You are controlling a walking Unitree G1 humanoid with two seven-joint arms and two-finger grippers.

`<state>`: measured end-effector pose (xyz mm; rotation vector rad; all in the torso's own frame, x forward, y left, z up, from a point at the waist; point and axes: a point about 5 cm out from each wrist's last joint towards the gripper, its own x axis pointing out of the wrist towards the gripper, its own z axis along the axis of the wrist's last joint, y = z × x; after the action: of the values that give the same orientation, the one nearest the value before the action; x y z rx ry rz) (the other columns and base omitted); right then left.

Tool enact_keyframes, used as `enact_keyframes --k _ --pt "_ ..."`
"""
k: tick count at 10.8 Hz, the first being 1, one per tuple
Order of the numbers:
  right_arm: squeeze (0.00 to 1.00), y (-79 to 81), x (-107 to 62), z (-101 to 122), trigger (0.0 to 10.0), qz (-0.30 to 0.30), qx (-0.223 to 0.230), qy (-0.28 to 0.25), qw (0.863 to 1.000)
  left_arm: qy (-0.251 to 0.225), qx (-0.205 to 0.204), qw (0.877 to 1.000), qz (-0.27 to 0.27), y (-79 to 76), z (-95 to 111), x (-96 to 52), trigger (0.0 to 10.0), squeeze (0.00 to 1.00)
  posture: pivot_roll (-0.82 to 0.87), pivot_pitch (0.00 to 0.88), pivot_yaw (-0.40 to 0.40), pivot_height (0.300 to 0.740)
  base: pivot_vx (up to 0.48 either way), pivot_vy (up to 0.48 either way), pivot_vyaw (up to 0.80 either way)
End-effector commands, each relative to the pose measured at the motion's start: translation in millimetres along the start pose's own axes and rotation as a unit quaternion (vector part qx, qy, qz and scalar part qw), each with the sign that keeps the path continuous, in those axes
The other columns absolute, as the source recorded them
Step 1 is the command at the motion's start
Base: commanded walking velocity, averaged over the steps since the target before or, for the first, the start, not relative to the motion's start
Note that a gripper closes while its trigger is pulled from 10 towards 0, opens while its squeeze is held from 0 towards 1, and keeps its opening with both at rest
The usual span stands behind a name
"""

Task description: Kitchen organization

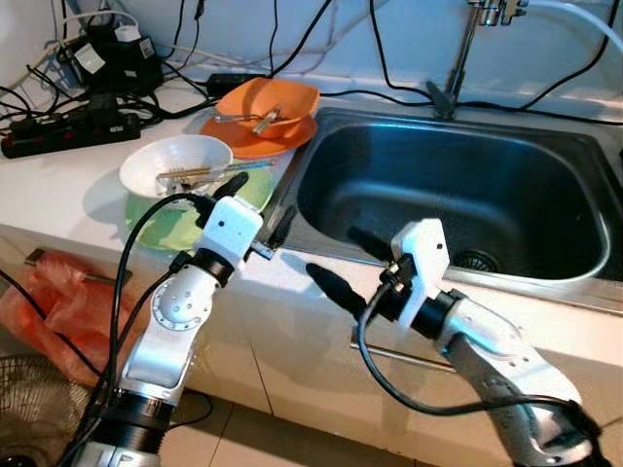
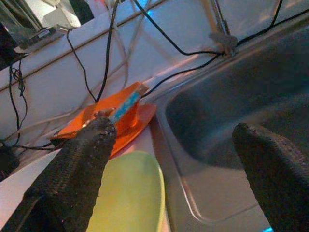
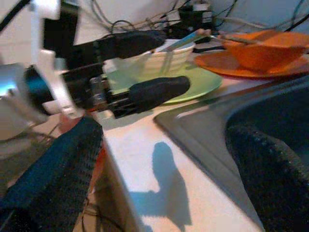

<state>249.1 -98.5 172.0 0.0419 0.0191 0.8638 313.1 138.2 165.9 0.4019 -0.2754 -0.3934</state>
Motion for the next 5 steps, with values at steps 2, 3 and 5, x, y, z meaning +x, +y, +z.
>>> enact_keyframes --k 2,3,5 --pt "0.00 6.2 -4.3 3 10.0 0.015 0.004 0.000 1.000 -0.012 0.039 0.999 0.009 11.4 3 7.4 10.0 0.00 0.03 0.071 0.072 0.740 0.000 0.000 0.00" --pt "0.00 10.2 -2.9 2 10.0 0.021 0.006 0.000 1.000 -0.018 0.047 0.999 0.008 11.9 5 10.5 10.0 0.00 0.03 0.071 0.076 0.740 0.000 0.000 0.00" --pt "0.00 13.7 -1.2 2 10.0 0.028 0.008 -0.002 1.000 -0.025 0.052 0.998 0.011 11.8 7 14.1 10.0 0.00 0.04 0.070 0.078 0.740 0.000 0.000 0.00"
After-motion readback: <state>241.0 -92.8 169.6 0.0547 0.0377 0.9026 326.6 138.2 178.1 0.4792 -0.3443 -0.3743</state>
